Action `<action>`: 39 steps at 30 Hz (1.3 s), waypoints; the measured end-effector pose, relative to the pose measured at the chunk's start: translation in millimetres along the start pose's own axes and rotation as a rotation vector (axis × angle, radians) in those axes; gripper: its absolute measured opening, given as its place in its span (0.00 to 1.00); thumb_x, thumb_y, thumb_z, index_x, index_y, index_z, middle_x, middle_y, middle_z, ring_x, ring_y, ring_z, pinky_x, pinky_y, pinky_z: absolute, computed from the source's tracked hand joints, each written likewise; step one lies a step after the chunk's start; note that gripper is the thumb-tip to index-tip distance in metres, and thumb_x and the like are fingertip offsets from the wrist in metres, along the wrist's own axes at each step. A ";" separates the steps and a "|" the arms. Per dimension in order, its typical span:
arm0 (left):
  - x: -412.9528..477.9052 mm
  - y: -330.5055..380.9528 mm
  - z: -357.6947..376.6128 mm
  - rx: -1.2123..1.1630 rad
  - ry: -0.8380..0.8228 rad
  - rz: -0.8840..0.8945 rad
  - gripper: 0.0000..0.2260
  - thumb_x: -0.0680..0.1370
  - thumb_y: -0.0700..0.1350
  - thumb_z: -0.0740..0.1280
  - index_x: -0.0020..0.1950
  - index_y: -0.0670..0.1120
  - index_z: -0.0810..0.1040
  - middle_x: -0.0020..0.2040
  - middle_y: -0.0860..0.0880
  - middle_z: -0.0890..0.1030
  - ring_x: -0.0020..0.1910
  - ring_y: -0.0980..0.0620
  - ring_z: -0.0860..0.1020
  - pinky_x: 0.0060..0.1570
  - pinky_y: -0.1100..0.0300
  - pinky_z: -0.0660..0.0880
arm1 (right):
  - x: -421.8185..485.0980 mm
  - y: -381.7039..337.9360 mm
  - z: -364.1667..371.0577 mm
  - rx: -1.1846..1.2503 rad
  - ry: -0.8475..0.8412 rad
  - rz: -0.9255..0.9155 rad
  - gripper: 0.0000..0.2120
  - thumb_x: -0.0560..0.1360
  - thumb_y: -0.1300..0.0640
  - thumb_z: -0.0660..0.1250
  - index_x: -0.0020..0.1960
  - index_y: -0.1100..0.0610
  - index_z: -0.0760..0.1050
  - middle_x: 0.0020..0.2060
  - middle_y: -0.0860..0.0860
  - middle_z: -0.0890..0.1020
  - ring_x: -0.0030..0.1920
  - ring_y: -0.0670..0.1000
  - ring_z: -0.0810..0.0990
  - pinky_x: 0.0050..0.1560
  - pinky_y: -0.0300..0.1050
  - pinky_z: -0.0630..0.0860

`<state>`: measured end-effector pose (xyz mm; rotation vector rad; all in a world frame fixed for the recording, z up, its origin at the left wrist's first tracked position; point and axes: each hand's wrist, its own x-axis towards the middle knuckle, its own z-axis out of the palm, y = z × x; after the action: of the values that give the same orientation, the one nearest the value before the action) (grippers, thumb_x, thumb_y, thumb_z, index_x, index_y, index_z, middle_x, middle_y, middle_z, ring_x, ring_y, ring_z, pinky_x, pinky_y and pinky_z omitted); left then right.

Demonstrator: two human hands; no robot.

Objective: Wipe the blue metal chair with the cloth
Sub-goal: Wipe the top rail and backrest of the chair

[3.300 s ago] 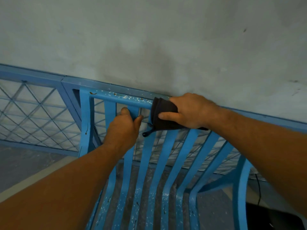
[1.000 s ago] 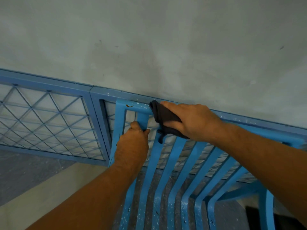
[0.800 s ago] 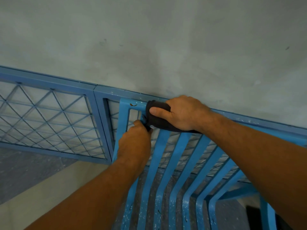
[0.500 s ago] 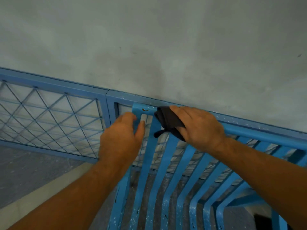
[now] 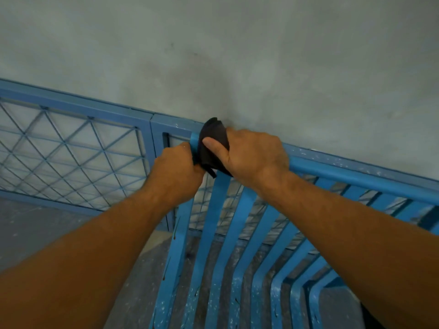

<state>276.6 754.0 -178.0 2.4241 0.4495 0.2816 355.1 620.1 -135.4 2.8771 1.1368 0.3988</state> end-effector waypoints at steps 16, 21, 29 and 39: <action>-3.6 8.5 2.6 0.092 0.015 -0.102 0.09 0.78 0.51 0.63 0.50 0.46 0.71 0.38 0.49 0.75 0.35 0.47 0.75 0.35 0.56 0.72 | 12.8 -10.5 -3.5 0.141 -0.059 0.093 0.29 0.81 0.36 0.45 0.51 0.55 0.76 0.39 0.52 0.79 0.36 0.52 0.72 0.38 0.45 0.66; -1.6 5.8 -1.5 0.071 -0.032 -0.061 0.12 0.79 0.52 0.63 0.53 0.44 0.73 0.40 0.50 0.75 0.38 0.48 0.76 0.39 0.54 0.75 | -22.3 33.0 0.1 0.211 -0.059 -0.210 0.23 0.81 0.44 0.58 0.74 0.48 0.64 0.63 0.48 0.77 0.59 0.54 0.77 0.51 0.48 0.72; -1.4 6.0 -0.5 0.093 -0.037 -0.085 0.14 0.80 0.56 0.62 0.54 0.45 0.72 0.35 0.52 0.70 0.36 0.50 0.74 0.35 0.58 0.71 | -44.6 91.3 -11.2 0.175 -0.252 -0.050 0.29 0.69 0.27 0.48 0.62 0.41 0.68 0.49 0.45 0.81 0.43 0.50 0.78 0.40 0.43 0.70; -1.1 4.4 1.3 0.013 -0.028 -0.063 0.08 0.79 0.49 0.63 0.49 0.44 0.74 0.39 0.46 0.79 0.35 0.47 0.77 0.32 0.57 0.72 | 45.8 -16.4 -7.9 0.348 -0.328 0.179 0.31 0.77 0.29 0.46 0.42 0.54 0.75 0.34 0.51 0.76 0.35 0.50 0.76 0.36 0.45 0.70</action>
<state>277.1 749.6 -176.4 2.4183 0.5150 0.2176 374.3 662.6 -119.3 3.1817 0.9782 -0.2949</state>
